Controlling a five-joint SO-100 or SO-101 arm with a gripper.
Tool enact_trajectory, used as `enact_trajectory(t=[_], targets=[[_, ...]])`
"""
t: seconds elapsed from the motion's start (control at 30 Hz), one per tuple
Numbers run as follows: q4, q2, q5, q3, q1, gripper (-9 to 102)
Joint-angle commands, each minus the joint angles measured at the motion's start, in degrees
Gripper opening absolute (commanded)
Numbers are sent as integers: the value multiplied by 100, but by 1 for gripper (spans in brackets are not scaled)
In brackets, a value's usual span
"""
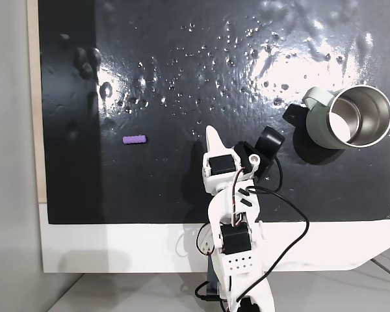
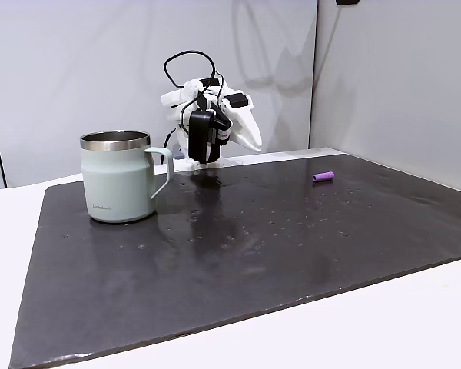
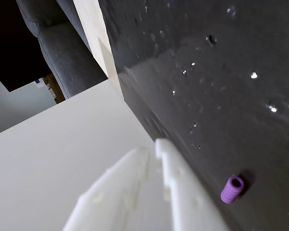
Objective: Grasp a pengrip and put it in the cup.
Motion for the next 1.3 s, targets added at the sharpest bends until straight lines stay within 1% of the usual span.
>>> enact_trajectory(t=[0.0,0.07,0.17,0.4,0.53,0.73,0.93,1.07,1.13,1.27], targets=[[-141,62,79,299,0,0],[-114,62,-18,299,-18,0],[264,62,-97,9,132,0],[1644,26,-738,-1670,-97,0],[2127,-729,-870,-2698,-255,0],[3015,-2777,-211,-4808,-712,0],[3894,-5115,1011,-7277,-1336,0],[4403,-6521,1784,-8640,-1828,0],[4509,-7075,1995,-9044,-2021,0],[4412,-7831,2136,-9378,-2347,1]])
